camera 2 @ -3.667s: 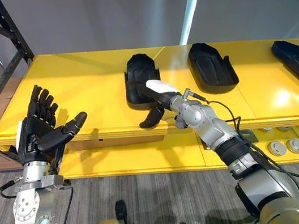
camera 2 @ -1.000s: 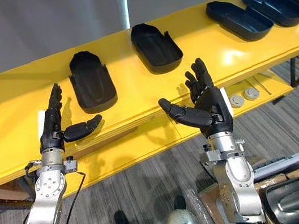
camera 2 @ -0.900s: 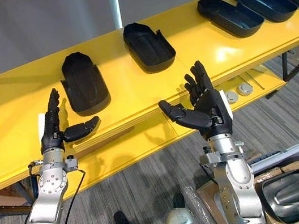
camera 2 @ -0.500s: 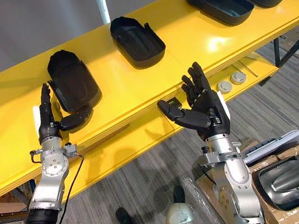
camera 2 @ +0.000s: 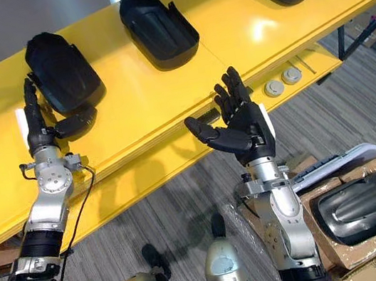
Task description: Walk over and take three plastic housings, then place them on the shelf
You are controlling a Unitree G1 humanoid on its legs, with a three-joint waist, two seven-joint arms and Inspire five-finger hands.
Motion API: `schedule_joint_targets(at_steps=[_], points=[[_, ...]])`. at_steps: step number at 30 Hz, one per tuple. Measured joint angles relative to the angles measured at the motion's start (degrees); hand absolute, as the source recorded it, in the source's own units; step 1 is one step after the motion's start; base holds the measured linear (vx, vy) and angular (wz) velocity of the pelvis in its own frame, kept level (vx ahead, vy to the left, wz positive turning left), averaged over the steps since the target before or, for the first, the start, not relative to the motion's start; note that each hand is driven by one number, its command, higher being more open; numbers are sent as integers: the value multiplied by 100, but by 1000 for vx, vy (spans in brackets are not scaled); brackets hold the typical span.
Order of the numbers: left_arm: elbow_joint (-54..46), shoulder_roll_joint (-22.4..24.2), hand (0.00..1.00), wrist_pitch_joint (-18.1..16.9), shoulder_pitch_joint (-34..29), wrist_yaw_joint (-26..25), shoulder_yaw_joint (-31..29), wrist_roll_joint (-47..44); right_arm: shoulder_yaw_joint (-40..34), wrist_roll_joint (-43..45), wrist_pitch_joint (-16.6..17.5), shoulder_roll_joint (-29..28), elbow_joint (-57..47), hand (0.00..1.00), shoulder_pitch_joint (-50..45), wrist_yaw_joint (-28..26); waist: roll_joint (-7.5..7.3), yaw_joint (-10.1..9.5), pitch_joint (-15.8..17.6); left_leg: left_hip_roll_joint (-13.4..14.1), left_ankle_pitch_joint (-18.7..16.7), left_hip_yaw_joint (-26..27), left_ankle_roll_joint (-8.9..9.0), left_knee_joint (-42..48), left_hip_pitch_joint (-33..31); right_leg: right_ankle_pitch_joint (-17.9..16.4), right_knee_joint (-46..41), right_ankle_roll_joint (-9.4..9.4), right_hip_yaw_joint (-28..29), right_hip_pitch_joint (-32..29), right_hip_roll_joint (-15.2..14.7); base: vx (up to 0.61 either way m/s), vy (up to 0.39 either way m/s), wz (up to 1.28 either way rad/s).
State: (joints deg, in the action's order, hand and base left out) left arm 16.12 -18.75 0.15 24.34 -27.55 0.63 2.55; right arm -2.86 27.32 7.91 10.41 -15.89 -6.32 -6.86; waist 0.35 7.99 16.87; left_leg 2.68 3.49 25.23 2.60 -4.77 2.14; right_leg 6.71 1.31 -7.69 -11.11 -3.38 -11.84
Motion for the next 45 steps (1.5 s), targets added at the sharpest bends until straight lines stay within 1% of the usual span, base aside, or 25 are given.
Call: schedule_joint_targets(at_steps=[7,8,11,12,13,14,15,16,17,20,21,22,24,25,26,28,29,31,32,33,35,37,38,41,45], points=[[-14,2,100,-117,1,-51,-209,-21,2,109,2,-1,0,100,-4,-28,1,8,7,0,-6,-26,-10,1,-50,-4,-3,6,-27,-29,0,0,-8,2],[-137,9,100,-114,-92,-55,-246,-21,2,110,7,-1,0,100,-19,-81,2,9,8,1,-8,-35,-13,1,-49,-5,-1,7,-36,-20,0,0,-21,5],[-1221,131,100,-109,-877,-56,-428,-10,13,100,23,-9,-1,100,-118,-341,21,-15,52,6,-31,-117,-27,0,44,-31,14,33,-124,131,-2,12,-23,12],[-1655,203,100,-109,-1179,-50,-444,5,38,49,45,-10,-4,100,-158,-398,34,-59,59,5,-39,-178,-21,0,77,-41,34,38,-177,208,-4,14,-21,20],[-1883,250,100,-109,-1315,-44,-463,7,84,-28,56,-11,-4,100,-161,-400,35,-105,60,5,-41,-192,-20,0,87,-45,51,36,-198,236,-6,-1,-16,18],[-2245,347,100,-110,-1528,-6,-489,11,141,-243,91,-11,-5,100,-152,-399,37,-207,61,6,-41,-230,-18,0,107,-47,76,35,-250,289,-6,-9,-18,13],[-2409,391,100,-111,-1635,22,-498,15,186,-315,103,-11,-7,100,-142,-400,39,-242,62,6,-41,-267,-18,0,118,-51,89,35,-281,328,-6,-12,-24,21],[-2705,498,100,-112,-1855,85,-500,26,322,-472,134,-8,-14,100,-114,-369,43,-329,62,7,-41,-324,-17,0,157,-64,103,33,-346,408,-7,-12,-22,28],[-2972,578,100,-115,-2082,156,-498,31,493,-539,137,-11,-18,100,-31,-315,44,-372,62,4,-39,-393,-16,0,179,-77,110,27,-418,476,-15,-12,-18,27],[-3395,796,100,-149,-2546,325,-491,28,798,-695,142,-17,-18,100,309,-181,48,-539,56,-14,-36,-546,-16,-1,238,-80,185,27,-601,673,-28,-18,-13,25],[-3457,827,100,-153,-2628,386,-490,25,844,-772,142,-19,-18,100,384,-123,51,-563,48,-15,-33,-586,-15,-1,242,-84,185,27,-633,701,-29,-13,-10,29],[-3544,853,100,-197,-2737,472,-482,16,888,-955,140,-19,-15,100,510,-47,52,-613,45,-16,-27,-631,-15,0,244,-91,189,27,-689,738,-31,-10,-3,29],[-3801,945,100,-407,-2996,808,-475,-7,929,-1709,128,14,21,100,832,169,51,-694,43,-22,7,-799,-20,0,243,-100,195,35,-872,850,-36,-8,-3,37],[-3878,945,100,-454,-3060,886,-467,-9,932,-1826,127,49,46,100,922,200,50,-711,39,-23,15,-844,-23,0,243,-100,195,36,-926,876,-37,-7,4,34],[-4020,945,100,-569,-3166,1041,-468,-99,932,-2066,124,172,131,100,1144,211,47,-774,26,-26,28,-908,-31,0,245,-100,196,36,-998,920,-39,-5,9,36],[-4134,941,100,-674,-3188,1201,-474,-299,953,-2383,117,516,456,100,1621,171,42,-794,-1,-39,62,-1064,-45,-1,251,-100,196,36,-1151,1028,-50,-17,12,40],[-4143,928,100,-779,-3190,1319,-491,-457,1010,-2741,73,853,849,100,2102,97,31,-833,-72,-46,83,-1152,-48,-1,251,-100,197,36,-1258,1087,-54,-30,13,30],[-4143,918,100,-794,-3198,1454,-496,-558,1092,-3055,14,1258,1225,100,2526,9,28,-938,-156,-52,102,-1222,-49,-2,251,-100,202,36,-1334,1137,-58,-30,13,28],[-4143,903,100,-885,-3253,1545,-501,-738,1164,-3151,-11,1596,1496,100,2819,-77,24,-962,-189,-63,127,-1322,-51,-3,249,-101,212,36,-1432,1204,-62,-30,12,32],[-4143,890,100,-944,-3306,1575,-505,-780,1192,-3150,-22,1754,1619,100,2952,-137,20,-977,-200,-67,138,-1361,-50,-3,249,-101,216,36,-1472,1229,-63,-45,13,37],[-4143,805,100,-1043,-3521,1709,-548,-991,1270,-3150,-48,2312,2029,100,3340,-285,11,-1121,-223,-99,181,-1463,-57,-5,243,-119,244,13,-1603,1308,-84,-52,17,25],[-4139,744,100,-1070,-3691,1830,-611,-1169,1371,-3150,-51,2651,2352,100,3591,-385,14,-1171,-226,-115,219,-1572,-67,-9,236,-126,266,3,-1720,1381,-105,-53,13,25],[-4138,719,100,-1140,-3789,1900,-631,-1242,1491,-3160,-55,2858,2577,100,3746,-459,10,-1240,-232,-114,231,-1593,-60,-10,236,-126,266,2,-1751,1395,-108,-55,13,19],[-4132,681,100,-1211,-3840,2091,-616,-1371,1896,-3503,-79,3213,3162,100,4213,-694,-9,-1312,-245,-111,255,-1684,-43,-18,227,-123,265,-3,-1859,1448,-108,-50,19,16],[-4131,632,100,-1320,-3830,2296,-591,-1396,2434,-3818,-116,3426,3686,100,4614,-999,-72,-1439,-321,-109,271,-1713,-18,-31,206,-115,266,-16,-1886,1448,-107,-33,26,5]])
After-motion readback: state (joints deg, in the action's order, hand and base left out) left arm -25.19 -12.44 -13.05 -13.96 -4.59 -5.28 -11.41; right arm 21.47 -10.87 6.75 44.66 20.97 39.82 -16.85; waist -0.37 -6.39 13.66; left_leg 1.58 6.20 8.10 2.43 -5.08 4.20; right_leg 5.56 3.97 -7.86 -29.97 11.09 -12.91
